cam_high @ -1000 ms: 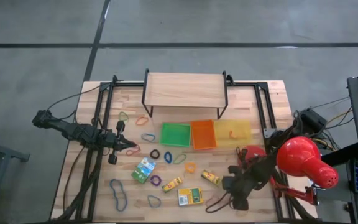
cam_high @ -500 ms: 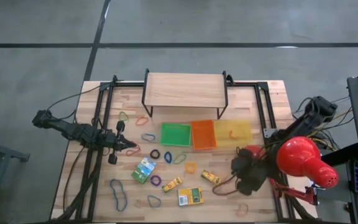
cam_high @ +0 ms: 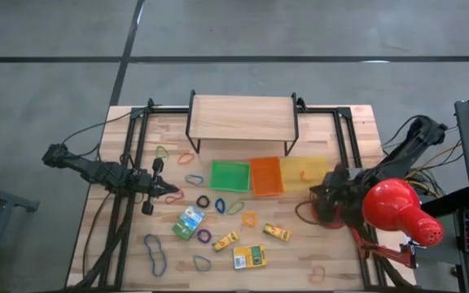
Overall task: Pick & Place Office Desk Supplies
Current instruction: Put the bottom red rubber band into the yellow bin
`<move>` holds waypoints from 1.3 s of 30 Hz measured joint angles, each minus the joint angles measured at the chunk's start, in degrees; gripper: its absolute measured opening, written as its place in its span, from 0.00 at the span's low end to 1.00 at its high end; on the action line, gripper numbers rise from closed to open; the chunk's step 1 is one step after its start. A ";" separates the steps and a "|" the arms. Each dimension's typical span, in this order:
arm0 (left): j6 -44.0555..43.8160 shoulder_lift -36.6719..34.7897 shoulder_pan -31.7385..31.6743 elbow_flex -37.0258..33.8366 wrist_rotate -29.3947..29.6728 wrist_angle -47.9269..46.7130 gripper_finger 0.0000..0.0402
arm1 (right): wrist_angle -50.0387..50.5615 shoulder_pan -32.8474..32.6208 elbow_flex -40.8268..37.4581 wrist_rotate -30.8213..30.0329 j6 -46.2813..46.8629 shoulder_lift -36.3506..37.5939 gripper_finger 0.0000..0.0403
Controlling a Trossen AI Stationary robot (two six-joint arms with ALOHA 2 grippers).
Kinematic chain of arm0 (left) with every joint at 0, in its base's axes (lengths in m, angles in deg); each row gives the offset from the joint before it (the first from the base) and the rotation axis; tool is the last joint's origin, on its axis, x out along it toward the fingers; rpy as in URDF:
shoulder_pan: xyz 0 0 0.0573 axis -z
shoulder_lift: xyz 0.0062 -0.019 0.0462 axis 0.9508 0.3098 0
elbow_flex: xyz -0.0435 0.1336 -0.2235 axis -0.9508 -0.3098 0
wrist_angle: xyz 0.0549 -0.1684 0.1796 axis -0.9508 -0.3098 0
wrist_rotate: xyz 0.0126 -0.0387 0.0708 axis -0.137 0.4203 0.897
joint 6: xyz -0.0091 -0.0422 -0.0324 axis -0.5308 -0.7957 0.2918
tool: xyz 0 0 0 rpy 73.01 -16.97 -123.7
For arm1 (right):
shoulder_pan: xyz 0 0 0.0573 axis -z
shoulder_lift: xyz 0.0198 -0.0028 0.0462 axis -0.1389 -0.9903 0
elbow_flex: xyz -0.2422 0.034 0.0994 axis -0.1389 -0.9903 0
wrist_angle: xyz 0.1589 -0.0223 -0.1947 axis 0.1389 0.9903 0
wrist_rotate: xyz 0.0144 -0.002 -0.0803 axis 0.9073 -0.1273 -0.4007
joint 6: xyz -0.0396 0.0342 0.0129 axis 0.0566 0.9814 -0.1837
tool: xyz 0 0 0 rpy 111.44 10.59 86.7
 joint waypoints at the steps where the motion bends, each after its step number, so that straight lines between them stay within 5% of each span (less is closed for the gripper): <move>1: -0.02 0.00 0.00 0.00 0.00 0.00 0.00 | 0.19 0.00 0.00 -1.47 -0.35 0.39 0.02; 7: -0.01 0.00 0.00 0.01 -0.01 0.00 0.00 | 1.98 0.96 0.02 -10.52 -0.36 0.90 0.02; 16: 0.00 0.00 0.00 0.01 0.00 0.00 0.00 | 3.75 9.01 0.02 -14.01 -0.43 0.92 0.02; 29: 0.00 0.00 0.00 0.00 -0.02 0.00 0.00 | 3.58 16.78 -1.50 -1.69 0.62 0.91 0.02; 39: 0.00 0.00 0.00 0.02 0.00 -0.02 0.00 | 1.69 16.83 -12.47 -1.05 18.73 -2.60 0.02</move>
